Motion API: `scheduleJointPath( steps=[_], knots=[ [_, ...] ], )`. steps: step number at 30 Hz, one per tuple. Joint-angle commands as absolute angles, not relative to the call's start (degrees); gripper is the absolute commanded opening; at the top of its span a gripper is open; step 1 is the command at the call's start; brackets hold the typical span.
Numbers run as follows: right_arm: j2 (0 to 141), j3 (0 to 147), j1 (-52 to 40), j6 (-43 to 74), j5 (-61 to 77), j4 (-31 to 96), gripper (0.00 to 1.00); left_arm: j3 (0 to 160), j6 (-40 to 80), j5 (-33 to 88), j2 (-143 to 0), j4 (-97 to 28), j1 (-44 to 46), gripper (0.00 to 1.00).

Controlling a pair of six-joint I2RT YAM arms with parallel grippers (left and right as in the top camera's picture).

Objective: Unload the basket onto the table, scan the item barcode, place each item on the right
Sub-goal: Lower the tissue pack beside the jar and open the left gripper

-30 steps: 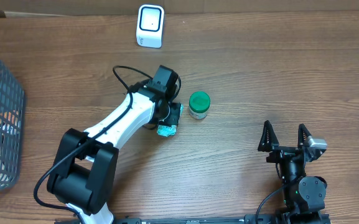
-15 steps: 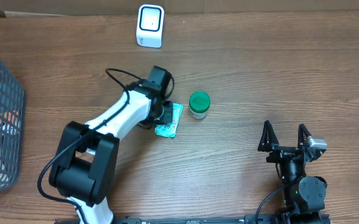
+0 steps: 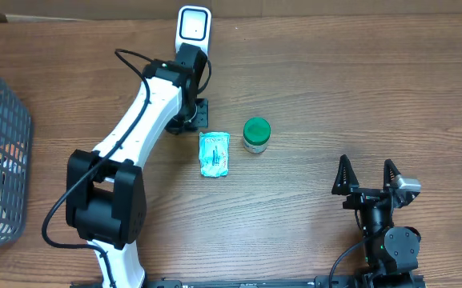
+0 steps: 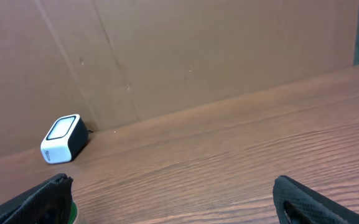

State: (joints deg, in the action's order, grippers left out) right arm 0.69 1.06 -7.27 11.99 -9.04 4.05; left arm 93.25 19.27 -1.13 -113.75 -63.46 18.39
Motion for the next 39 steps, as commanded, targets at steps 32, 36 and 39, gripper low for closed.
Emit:
scheduleJointPath(
  steps=[32, 36, 39],
  knots=[
    [0.27, 0.47, -7.49, 11.79, -9.39, 3.79, 1.00, 85.47, 7.03, 17.58, -113.60, -59.81, 23.46, 0.04],
    [0.27, 0.47, -7.49, 11.79, -9.39, 3.79, 1.00, 83.85, 7.33, 16.40, -113.60, -60.14, 23.44, 0.04],
    [0.27, 0.47, -7.49, 11.79, -9.39, 3.79, 1.00, 81.87, 8.43, 14.52, -113.60, -59.42, 23.44, 0.04]
  ],
)
